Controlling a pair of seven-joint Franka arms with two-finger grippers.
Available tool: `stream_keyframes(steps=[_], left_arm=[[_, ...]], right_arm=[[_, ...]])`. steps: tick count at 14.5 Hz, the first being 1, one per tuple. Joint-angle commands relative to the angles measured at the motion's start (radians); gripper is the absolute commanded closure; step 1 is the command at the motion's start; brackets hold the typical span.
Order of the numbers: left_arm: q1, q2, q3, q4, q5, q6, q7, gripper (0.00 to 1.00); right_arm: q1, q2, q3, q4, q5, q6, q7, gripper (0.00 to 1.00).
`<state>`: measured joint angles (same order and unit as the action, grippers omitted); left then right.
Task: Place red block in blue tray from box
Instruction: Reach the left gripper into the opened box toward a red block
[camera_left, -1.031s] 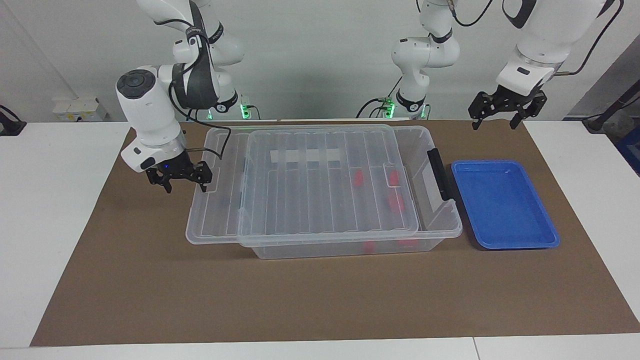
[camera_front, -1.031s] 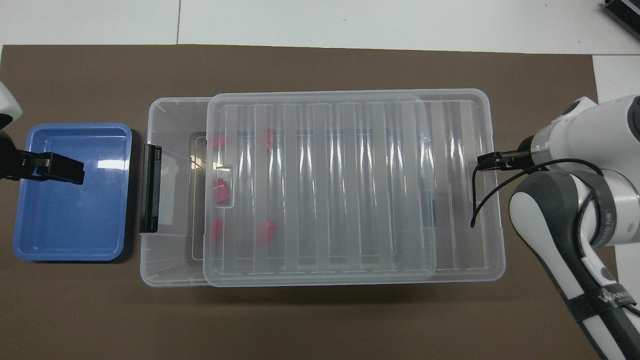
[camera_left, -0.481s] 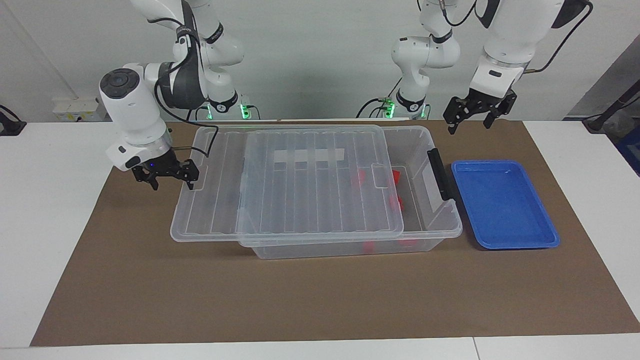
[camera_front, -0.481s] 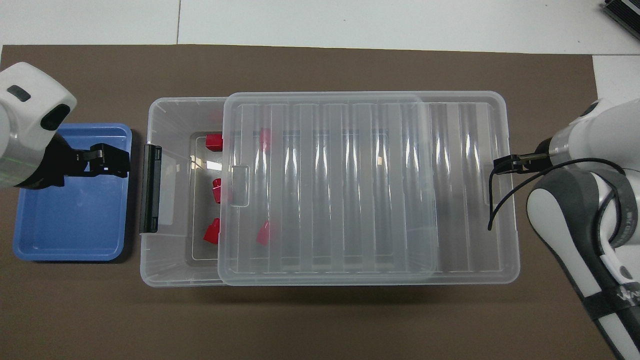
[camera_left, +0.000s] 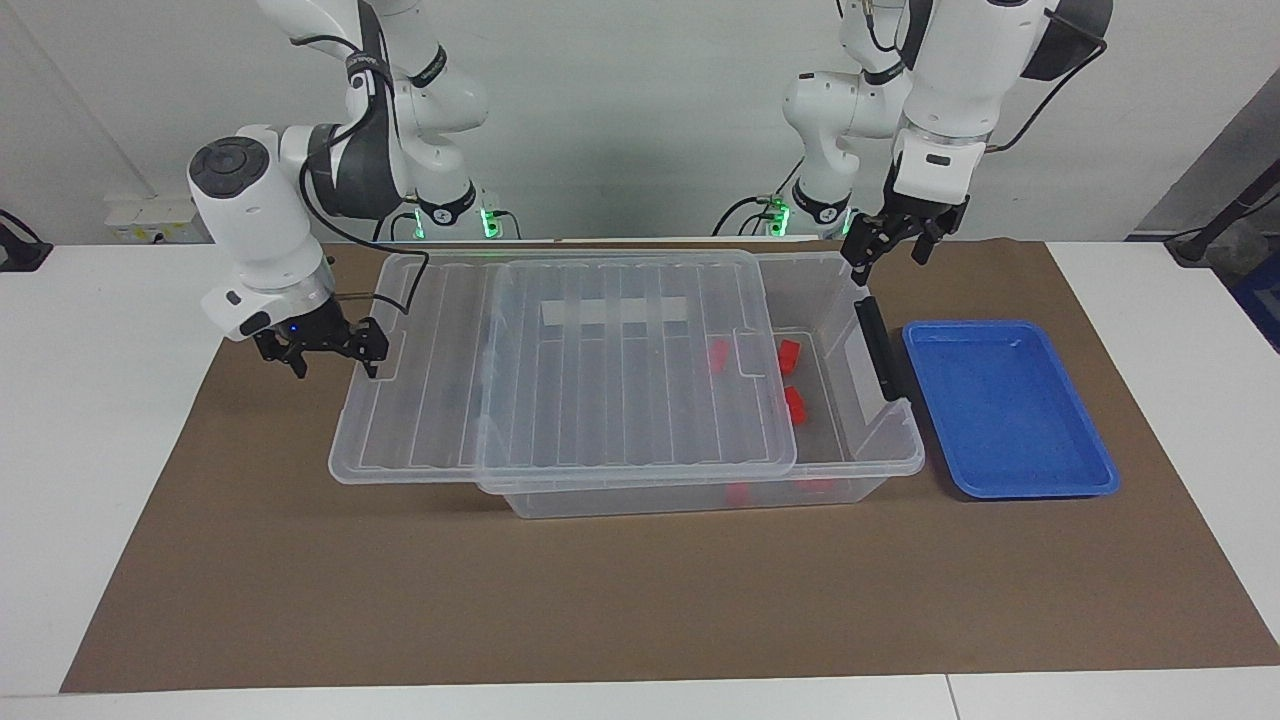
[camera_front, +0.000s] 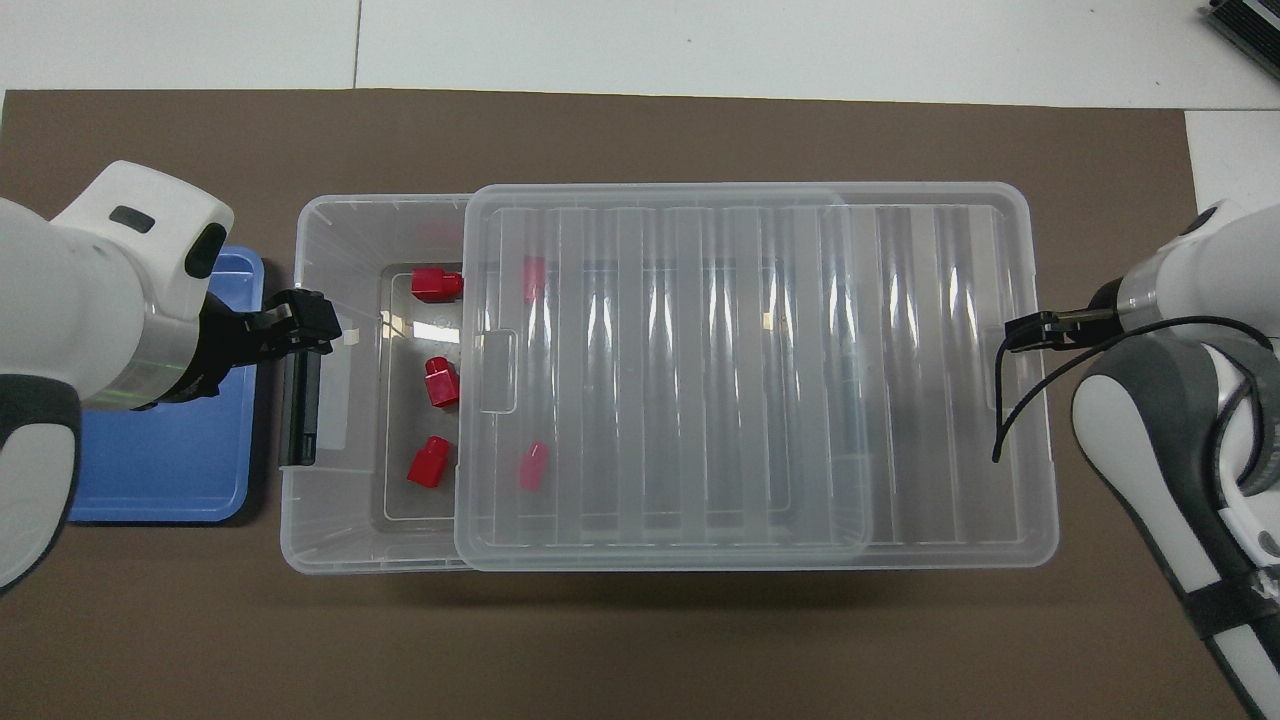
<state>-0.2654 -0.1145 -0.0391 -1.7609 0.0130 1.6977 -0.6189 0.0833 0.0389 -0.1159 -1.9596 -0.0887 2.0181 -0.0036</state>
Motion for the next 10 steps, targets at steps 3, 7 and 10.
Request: stream_keyframes(steps=[3, 7, 10], left_arm=[[-0.012, -0.091, 0.013, -0.161, -0.042, 0.127, -0.040, 0.00], [-0.026, -0.102, 0.013, -0.187, -0.042, 0.171, -0.097, 0.00], [-0.035, -0.102, 0.013, -0.187, -0.042, 0.177, -0.111, 0.00]], right_arm=[[-0.025, -0.017, 0.002, -0.005, -0.029, -0.027, -0.032, 0.00], [-0.048, -0.017, 0.002, -0.005, -0.042, -0.027, -0.052, 0.00], [-0.056, -0.017, 0.002, -0.005, -0.042, -0.027, -0.053, 0.00]])
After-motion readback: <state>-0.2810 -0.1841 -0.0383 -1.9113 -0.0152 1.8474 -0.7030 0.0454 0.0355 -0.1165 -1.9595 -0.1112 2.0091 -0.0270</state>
